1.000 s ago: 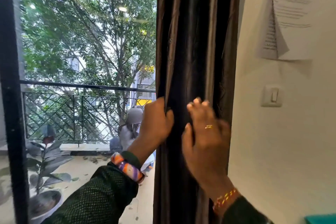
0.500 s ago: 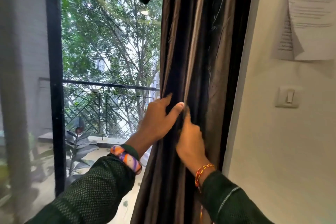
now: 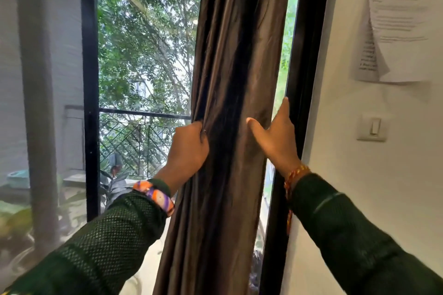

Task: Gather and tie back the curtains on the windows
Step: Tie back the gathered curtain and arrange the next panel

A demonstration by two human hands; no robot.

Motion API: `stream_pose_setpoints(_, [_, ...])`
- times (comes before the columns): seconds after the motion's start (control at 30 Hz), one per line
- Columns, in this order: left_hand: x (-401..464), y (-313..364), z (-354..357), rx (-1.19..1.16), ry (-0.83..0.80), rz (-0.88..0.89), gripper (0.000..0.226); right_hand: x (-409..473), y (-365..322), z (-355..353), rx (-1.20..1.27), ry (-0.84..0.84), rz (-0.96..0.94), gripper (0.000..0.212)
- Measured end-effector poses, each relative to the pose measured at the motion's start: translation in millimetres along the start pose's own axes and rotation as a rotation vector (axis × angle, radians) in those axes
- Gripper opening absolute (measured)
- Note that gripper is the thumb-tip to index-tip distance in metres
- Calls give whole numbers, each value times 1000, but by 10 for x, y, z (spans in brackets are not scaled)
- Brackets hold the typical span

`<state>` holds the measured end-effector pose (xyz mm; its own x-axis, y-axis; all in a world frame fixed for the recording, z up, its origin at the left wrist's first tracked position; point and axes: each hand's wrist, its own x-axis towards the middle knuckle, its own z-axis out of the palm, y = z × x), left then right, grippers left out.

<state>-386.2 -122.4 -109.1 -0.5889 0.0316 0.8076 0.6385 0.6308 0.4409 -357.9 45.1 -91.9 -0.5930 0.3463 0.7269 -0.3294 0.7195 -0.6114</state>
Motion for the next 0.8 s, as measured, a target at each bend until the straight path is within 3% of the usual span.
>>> stream_pose_setpoints(0.1, [-28,42,-29,16,-14,27,18,204,-76,55,27,-93,109,113])
stream_pose_setpoints(0.2, [-60,87,-38,45,-31,49,18,308,-140,146,78,-102,166,107])
stream_pose_setpoints(0.27, [-62,100,-39,55,-41,53,18,342,-137,179,106,-98,207,83])
stream_pose_setpoints(0.37, [-61,92,-42,68,-47,42,19,268,-82,170,58,-86,223,24])
stream_pose_setpoints(0.43, [-58,82,-42,88,-43,31,19,122,-91,96,-56,-67,182,6])
stream_pose_setpoints(0.53, [-50,69,-34,136,-18,-3,19,-165,-145,10,-224,55,28,16])
stream_pose_setpoints(0.63, [-49,76,20,131,-9,5,20,-439,-146,11,-197,168,-156,25])
stream_pose_setpoints(0.8, [-57,137,147,75,-55,27,20,-650,6,82,76,-43,-77,46])
